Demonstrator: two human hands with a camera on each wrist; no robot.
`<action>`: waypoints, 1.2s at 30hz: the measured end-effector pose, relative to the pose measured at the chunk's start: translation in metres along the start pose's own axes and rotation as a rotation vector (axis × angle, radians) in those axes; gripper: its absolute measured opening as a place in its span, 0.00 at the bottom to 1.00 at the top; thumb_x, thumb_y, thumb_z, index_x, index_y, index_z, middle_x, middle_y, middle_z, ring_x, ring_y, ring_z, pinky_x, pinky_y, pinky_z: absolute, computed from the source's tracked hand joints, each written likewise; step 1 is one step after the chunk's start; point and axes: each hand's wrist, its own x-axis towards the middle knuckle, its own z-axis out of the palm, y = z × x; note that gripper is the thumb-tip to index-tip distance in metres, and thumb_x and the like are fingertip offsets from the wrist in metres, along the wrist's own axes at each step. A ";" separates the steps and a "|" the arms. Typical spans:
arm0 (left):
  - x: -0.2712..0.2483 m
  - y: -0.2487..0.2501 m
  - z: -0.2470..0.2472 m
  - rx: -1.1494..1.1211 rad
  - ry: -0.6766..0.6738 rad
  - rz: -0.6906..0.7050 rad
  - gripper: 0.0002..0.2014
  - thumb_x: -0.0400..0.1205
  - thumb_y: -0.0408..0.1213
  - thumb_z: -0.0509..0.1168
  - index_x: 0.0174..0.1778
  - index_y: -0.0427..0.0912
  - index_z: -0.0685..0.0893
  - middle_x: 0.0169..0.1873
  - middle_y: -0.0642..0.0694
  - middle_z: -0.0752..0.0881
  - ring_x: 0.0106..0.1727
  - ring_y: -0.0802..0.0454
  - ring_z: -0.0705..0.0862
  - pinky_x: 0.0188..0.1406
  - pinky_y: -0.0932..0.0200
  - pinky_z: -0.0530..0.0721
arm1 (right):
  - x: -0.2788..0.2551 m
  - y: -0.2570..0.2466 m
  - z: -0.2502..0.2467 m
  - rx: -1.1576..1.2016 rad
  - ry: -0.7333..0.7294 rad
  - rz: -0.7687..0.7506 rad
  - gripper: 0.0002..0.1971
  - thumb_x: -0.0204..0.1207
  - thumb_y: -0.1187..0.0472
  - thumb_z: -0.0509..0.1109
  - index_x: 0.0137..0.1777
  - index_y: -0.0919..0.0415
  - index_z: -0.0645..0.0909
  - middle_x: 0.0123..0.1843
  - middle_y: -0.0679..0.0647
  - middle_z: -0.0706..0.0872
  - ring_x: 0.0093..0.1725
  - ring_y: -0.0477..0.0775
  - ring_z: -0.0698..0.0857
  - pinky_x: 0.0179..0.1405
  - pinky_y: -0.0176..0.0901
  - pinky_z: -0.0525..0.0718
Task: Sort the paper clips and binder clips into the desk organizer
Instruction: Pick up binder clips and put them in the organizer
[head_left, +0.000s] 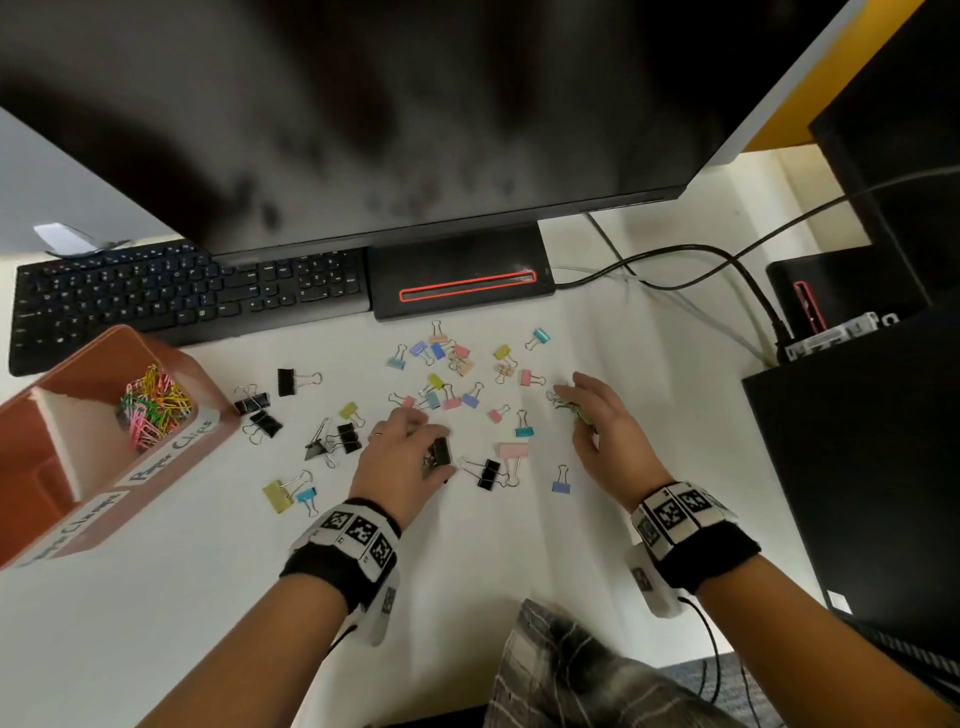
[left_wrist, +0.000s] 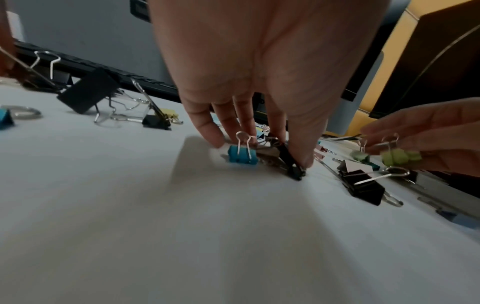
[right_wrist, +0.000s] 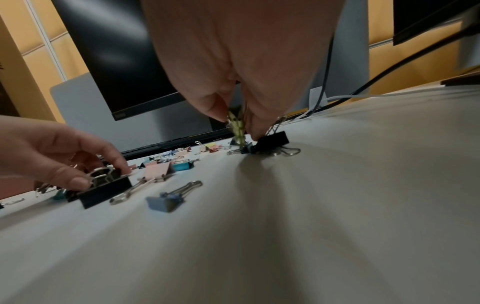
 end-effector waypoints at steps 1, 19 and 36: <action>0.002 -0.001 0.002 -0.024 0.010 -0.005 0.18 0.73 0.42 0.73 0.59 0.51 0.81 0.63 0.49 0.75 0.69 0.49 0.71 0.69 0.51 0.72 | 0.000 0.002 -0.004 0.003 0.006 -0.014 0.23 0.77 0.75 0.59 0.69 0.57 0.76 0.75 0.58 0.72 0.74 0.56 0.72 0.73 0.52 0.75; -0.010 -0.025 -0.027 -0.446 0.237 -0.199 0.05 0.79 0.26 0.63 0.44 0.40 0.80 0.43 0.43 0.86 0.44 0.50 0.87 0.35 0.80 0.80 | -0.005 0.018 0.000 -0.084 -0.079 0.082 0.21 0.69 0.66 0.75 0.62 0.53 0.80 0.51 0.46 0.73 0.44 0.47 0.78 0.53 0.36 0.77; -0.015 -0.030 -0.058 -0.593 0.384 -0.248 0.04 0.80 0.28 0.63 0.46 0.40 0.82 0.48 0.47 0.85 0.48 0.51 0.87 0.42 0.74 0.82 | 0.018 0.004 -0.009 -0.038 -0.030 0.038 0.22 0.75 0.76 0.59 0.64 0.56 0.79 0.53 0.50 0.74 0.48 0.44 0.78 0.54 0.27 0.72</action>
